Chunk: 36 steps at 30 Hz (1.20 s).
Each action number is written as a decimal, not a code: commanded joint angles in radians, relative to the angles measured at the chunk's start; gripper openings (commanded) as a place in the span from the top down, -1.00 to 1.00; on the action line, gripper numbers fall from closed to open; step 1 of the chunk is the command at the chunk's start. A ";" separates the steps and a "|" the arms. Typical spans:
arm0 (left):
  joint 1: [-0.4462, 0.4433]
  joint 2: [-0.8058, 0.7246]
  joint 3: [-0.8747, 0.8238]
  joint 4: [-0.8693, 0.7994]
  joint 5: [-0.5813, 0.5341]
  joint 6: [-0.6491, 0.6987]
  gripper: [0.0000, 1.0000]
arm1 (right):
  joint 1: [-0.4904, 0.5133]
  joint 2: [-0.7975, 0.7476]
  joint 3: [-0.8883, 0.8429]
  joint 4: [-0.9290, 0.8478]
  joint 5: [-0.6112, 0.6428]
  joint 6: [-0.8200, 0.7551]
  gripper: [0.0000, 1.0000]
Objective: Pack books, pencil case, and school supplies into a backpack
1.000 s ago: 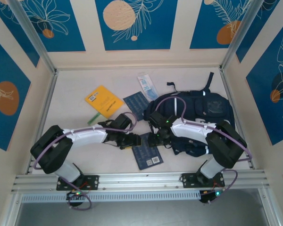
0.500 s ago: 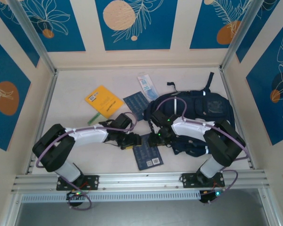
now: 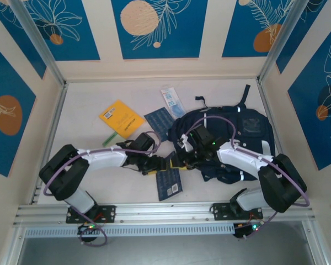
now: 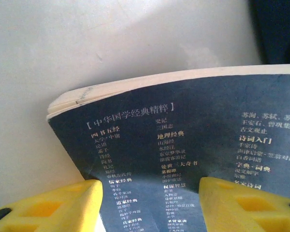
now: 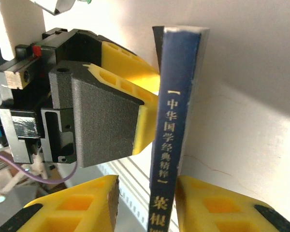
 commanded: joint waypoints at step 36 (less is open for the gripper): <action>0.148 -0.648 -0.100 0.164 -0.109 -0.361 -0.99 | 0.017 -0.488 -0.130 0.678 0.656 0.735 1.00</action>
